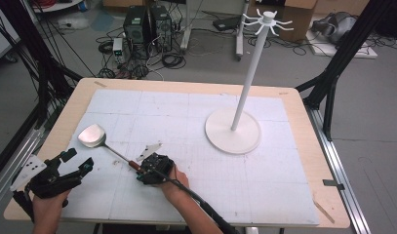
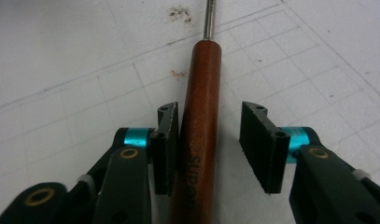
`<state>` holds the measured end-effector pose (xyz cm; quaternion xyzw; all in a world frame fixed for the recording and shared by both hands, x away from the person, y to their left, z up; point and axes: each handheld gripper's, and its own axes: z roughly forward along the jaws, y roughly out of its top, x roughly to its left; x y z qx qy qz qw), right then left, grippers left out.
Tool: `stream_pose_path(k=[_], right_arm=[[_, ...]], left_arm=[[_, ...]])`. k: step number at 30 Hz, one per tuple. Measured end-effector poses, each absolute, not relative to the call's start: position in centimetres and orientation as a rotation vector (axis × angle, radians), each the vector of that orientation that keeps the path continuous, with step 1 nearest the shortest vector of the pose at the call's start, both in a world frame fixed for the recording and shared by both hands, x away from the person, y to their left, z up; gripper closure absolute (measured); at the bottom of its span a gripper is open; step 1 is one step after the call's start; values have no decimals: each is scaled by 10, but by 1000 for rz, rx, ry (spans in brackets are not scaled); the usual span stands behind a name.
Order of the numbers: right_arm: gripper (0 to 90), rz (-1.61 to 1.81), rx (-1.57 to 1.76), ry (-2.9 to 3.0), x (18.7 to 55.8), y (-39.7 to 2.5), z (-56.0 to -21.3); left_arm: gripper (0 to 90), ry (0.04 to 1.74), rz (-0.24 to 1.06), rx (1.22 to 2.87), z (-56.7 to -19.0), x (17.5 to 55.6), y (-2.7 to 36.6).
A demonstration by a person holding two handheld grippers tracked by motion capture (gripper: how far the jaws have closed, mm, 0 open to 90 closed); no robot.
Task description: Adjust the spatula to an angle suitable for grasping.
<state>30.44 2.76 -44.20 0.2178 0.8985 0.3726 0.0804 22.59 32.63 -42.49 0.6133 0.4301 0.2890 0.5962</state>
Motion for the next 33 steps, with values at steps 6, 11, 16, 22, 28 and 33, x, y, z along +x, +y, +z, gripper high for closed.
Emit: stream_pose_path(k=[6,11,16,22,28,33], right_arm=[[722,1049,659,2685,304,23,-438],[723,1006,659,2728,307,7,-434],[723,976,620,2770,302,-22,-431],[723,984,589,2805,297,-58,-430],[723,975,550,2804,292,-83,-430],[723,953,492,2823,289,-110,-429]], left_arm=[[228,1003,670,1420,-425,225,328],[228,1007,664,1420,-425,225,328],[231,1004,663,1425,-425,224,326],[269,994,646,1447,-426,225,323],[302,988,635,1464,-426,227,318],[314,961,614,1495,-427,229,312]])
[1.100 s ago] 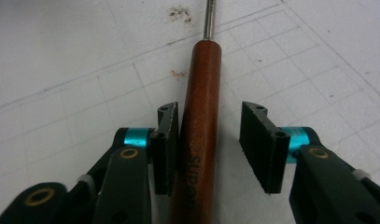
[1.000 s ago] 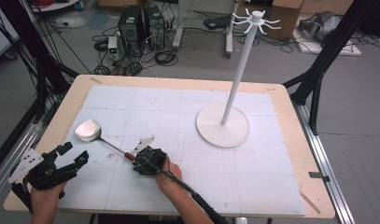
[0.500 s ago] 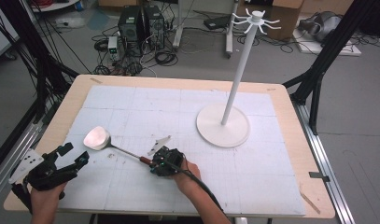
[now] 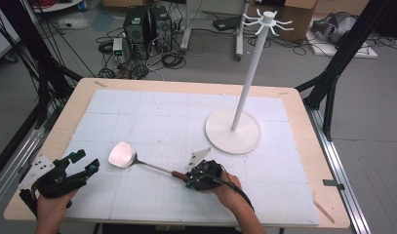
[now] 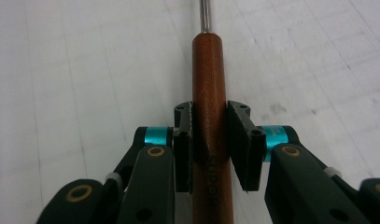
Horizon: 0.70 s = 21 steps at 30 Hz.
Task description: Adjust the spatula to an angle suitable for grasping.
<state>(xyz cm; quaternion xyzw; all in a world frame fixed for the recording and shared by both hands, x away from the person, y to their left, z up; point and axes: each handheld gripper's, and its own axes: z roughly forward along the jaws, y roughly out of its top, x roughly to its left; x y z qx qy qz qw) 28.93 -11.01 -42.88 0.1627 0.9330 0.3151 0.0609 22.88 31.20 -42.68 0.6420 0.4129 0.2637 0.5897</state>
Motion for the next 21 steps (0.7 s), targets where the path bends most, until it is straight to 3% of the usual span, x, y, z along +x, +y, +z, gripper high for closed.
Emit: stream_pose_path(k=[9,12,14,17,19,20,21], right_arm=[[723,921,418,2849,289,-144,-427],[722,891,369,2859,290,-157,-425],[721,847,346,2859,293,-170,-423],[714,822,357,2854,296,-177,-422],[675,822,395,2842,298,-181,-422],[513,829,483,2793,298,-187,-423],[513,829,483,2793,298,-187,-423]], left_arm=[[318,952,575,1542,-429,232,307],[398,938,554,1557,-430,232,305],[515,928,545,1576,-430,232,304],[568,922,536,1592,-431,232,302],[609,920,530,1605,-431,232,301],[634,918,526,1613,-431,232,301],[634,915,526,1619,-432,232,301]])
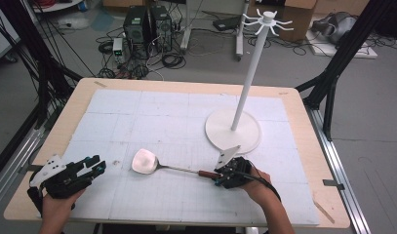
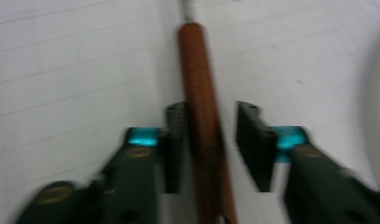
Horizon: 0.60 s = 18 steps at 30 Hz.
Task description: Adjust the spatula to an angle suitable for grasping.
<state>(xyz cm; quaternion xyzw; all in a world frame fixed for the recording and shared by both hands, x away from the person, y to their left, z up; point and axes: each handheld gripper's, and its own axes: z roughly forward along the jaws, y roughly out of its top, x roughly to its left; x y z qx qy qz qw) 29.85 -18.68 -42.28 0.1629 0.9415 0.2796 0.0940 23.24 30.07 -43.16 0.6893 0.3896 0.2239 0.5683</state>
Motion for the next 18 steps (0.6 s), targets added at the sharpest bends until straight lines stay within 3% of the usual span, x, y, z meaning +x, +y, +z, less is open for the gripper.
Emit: stream_pose_path(k=[2,6,8,9,10,11,12,18], right_arm=[[453,909,622,2712,293,-196,-423],[468,1084,809,2476,263,-224,-425],[520,1107,838,2432,256,-229,-426],[609,1125,855,2402,249,-233,-426],[811,1148,821,2395,239,-237,-424],[811,1148,821,2395,239,-237,-424],[881,1143,796,2404,235,-237,-423],[890,1090,758,2556,231,-227,-437]], left_arm=[[646,913,523,1629,-432,232,300],[600,922,516,1629,-433,233,299],[586,926,519,1629,-433,234,298],[583,929,515,1626,-433,233,298],[580,929,514,1625,-433,233,297],[580,927,516,1626,-433,234,297],[580,928,515,1625,-433,234,296],[579,929,520,1642,-433,235,292]])
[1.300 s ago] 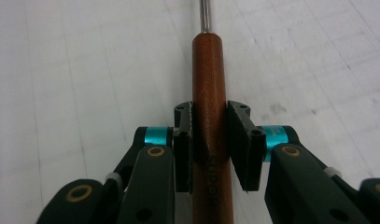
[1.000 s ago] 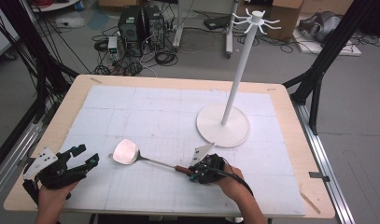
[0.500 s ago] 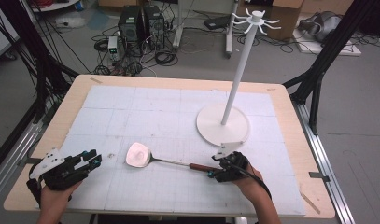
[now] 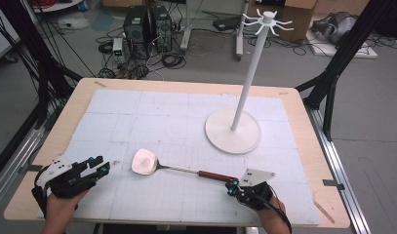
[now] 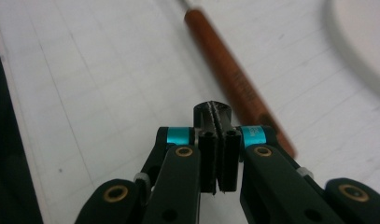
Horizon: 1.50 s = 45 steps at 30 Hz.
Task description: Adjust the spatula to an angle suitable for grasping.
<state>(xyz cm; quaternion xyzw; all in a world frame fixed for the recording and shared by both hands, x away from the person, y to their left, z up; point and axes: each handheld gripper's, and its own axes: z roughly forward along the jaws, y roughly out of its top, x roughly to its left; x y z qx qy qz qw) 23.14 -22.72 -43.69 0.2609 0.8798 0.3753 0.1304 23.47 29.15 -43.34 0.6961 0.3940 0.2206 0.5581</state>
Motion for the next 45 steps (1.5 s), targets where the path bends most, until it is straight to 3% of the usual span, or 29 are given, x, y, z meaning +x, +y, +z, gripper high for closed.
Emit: stream_pose_path(k=[15,23,33,40,45], right_arm=[[890,911,957,2415,267,-232,-440],[890,948,1025,2318,274,-229,-434],[885,1020,1203,2117,266,-264,-428],[881,1057,1141,2124,264,-258,-424],[878,1081,1117,2125,263,-259,-422]], left_arm=[[643,955,532,1665,-435,235,288],[807,955,514,1723,-439,241,279],[853,999,504,1821,-440,294,264],[895,814,429,1968,-444,341,245],[895,752,363,1983,-447,354,241]])
